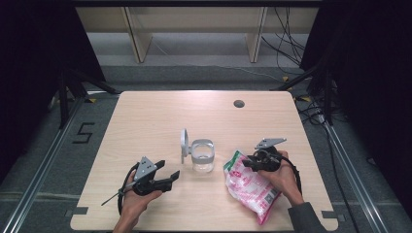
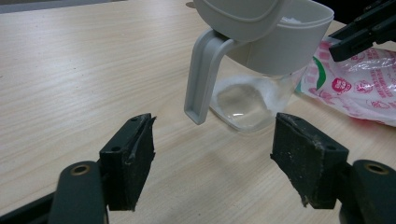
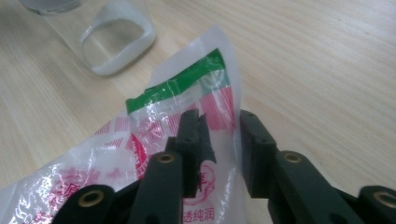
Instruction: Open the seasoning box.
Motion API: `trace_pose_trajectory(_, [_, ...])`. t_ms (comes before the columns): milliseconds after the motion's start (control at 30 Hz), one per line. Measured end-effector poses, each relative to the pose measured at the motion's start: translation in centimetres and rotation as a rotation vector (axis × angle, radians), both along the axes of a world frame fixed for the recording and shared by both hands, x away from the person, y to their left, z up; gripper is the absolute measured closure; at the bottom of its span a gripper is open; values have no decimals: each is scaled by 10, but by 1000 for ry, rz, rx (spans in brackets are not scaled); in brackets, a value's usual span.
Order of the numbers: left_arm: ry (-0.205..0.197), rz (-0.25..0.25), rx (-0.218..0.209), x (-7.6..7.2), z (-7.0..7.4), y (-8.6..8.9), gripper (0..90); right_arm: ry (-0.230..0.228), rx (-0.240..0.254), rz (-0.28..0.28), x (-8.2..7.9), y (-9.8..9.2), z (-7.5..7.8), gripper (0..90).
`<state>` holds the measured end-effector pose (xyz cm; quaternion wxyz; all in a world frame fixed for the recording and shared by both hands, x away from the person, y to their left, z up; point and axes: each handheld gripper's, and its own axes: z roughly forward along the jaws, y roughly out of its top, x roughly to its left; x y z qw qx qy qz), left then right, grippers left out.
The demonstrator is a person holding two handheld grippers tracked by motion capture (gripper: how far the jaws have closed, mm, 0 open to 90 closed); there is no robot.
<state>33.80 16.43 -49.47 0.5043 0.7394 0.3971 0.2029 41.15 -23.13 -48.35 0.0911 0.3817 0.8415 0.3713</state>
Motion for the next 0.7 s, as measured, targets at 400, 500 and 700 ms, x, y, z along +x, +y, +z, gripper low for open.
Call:
trace_pose_trajectory(400, [-9, -23, 10, 0, -1, -1, 295, -63, 32, -36, 4, -14, 0, 900])
trace_pose_trajectory(500, [-7, -25, 8, 0, -1, -1, 294, -60, -10, -43, 4, -19, 3, 900])
trace_pose_trajectory(700, [-10, -29, 14, -1, -1, -2, 294, -89, -24, -94, 2, -37, 5, 900])
